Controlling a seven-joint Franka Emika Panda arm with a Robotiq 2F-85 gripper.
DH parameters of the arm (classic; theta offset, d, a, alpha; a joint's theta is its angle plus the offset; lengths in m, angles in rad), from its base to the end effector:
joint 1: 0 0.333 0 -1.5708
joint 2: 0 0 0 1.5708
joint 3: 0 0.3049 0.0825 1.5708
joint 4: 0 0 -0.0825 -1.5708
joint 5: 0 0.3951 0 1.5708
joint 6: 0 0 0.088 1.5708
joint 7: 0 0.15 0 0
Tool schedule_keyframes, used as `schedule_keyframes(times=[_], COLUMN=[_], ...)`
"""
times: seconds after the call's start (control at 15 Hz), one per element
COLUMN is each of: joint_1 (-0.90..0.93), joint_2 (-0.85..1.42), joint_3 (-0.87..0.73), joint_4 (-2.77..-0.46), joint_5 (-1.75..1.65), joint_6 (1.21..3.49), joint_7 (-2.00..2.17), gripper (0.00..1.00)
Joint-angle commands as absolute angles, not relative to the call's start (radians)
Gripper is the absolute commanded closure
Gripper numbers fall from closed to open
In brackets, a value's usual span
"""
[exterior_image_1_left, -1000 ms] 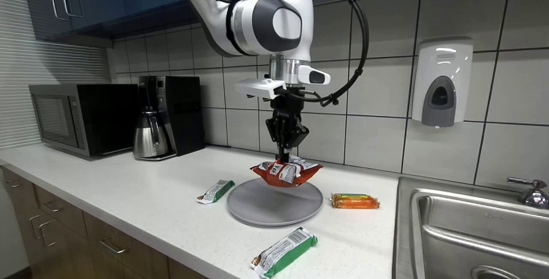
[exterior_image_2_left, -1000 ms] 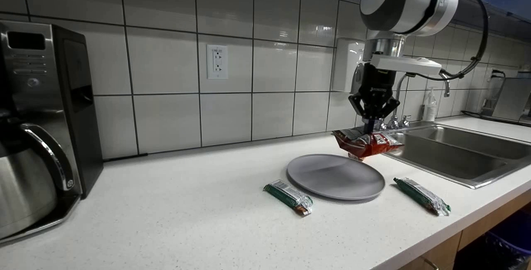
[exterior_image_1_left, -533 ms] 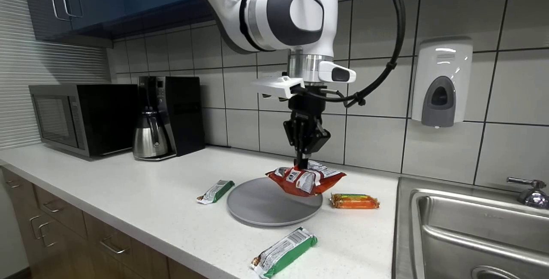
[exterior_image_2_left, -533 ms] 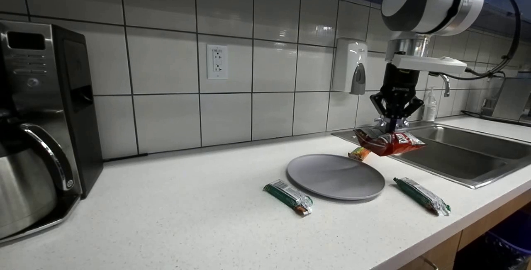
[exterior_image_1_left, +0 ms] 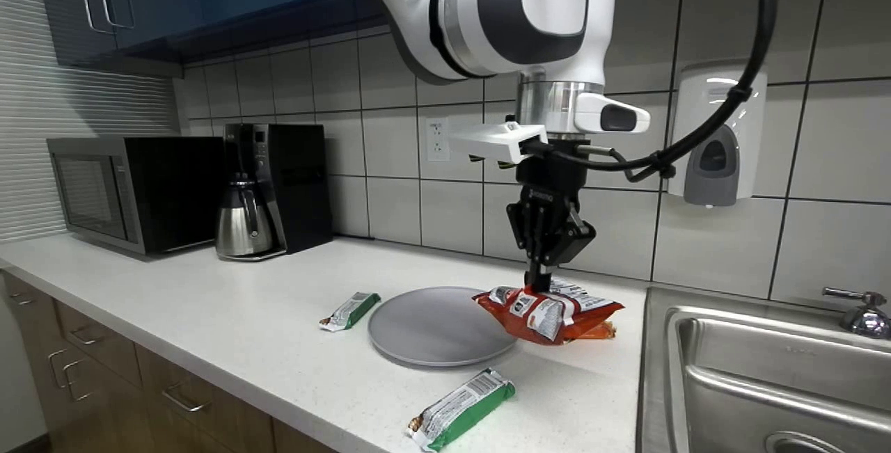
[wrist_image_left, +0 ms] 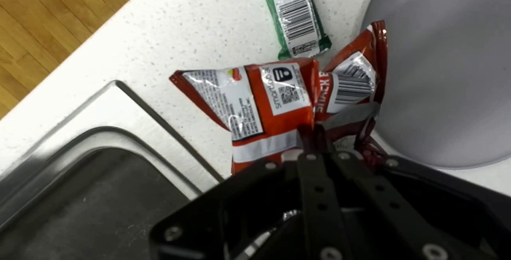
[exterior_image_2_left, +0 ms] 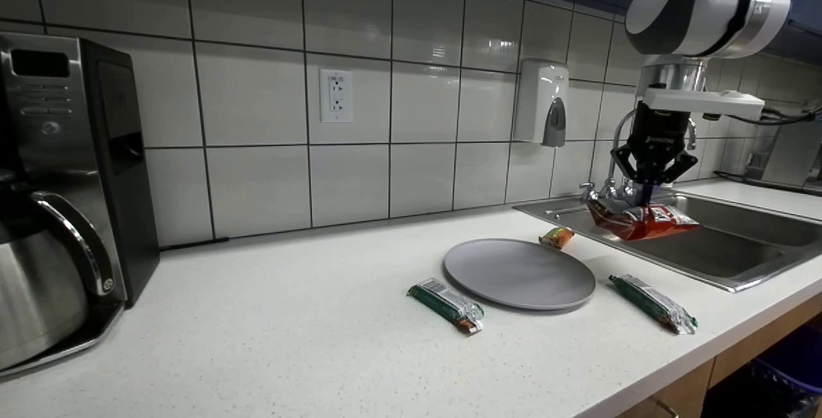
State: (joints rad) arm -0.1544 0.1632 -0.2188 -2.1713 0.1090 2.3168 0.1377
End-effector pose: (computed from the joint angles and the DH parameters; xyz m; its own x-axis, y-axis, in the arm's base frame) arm 0.5223 -0.1998 0.2575 0.8350 -0.5499 -0.0201 -0.5503 -0.8340 -0.0414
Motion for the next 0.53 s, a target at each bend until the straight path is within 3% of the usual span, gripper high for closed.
schedule_keyframes(times=[0.0, 0.47], joint_1=[-0.185, -0.222], joint_2=[0.174, 0.219], joint_3=[-0.233, -0.268], joint_4=[-2.169, -2.15], joint_5=[0.079, 0.074], joint_6=[2.322, 2.316], joint_7=[0.152, 0.149], gripper=[1.0, 1.0])
